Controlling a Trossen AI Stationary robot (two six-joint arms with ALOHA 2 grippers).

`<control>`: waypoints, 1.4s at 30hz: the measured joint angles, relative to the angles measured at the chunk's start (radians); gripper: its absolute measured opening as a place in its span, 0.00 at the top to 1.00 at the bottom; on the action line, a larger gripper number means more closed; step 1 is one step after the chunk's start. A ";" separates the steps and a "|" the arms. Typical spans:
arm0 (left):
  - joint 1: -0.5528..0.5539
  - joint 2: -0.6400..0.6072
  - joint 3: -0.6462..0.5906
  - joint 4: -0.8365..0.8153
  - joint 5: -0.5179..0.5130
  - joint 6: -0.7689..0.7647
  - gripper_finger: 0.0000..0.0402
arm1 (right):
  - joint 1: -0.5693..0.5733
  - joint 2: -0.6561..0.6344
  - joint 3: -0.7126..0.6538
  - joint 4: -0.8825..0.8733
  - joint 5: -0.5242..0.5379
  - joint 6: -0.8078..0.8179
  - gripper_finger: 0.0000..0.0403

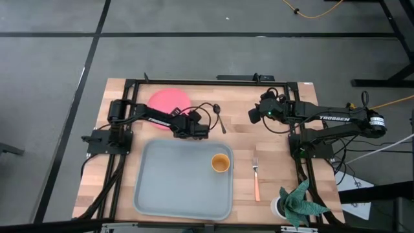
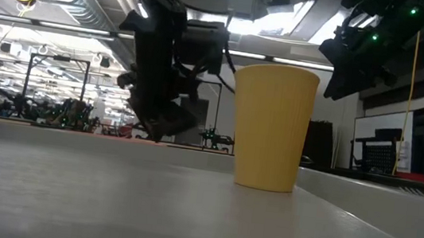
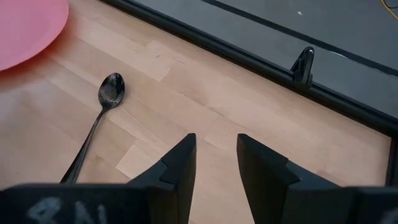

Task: Pick and place plate/cup/fork/spoon on tray
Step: Put the pink plate on the gray tray to the left of the yellow cup

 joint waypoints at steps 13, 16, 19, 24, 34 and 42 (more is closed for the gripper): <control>-0.020 0.044 0.002 -0.090 -0.003 -0.029 0.69 | 0.000 0.000 0.000 0.000 0.000 0.000 0.70; -0.020 0.042 -0.013 -0.103 0.004 -0.036 0.69 | 0.000 0.000 0.000 0.000 0.000 0.000 0.70; -0.020 0.040 -0.027 -0.131 0.009 -0.064 0.69 | 0.000 0.000 0.000 0.000 0.000 0.000 0.70; -0.017 0.051 -0.066 -0.184 0.012 -0.101 0.69 | 0.000 0.000 0.000 -0.001 0.000 0.000 0.70; -0.011 0.046 -0.093 -0.274 0.075 -0.090 0.85 | 0.000 0.000 0.000 -0.004 0.000 0.000 0.70; -0.032 0.047 -0.014 -0.484 0.051 -0.024 0.99 | 0.000 0.000 0.000 -0.010 -0.003 -0.026 0.70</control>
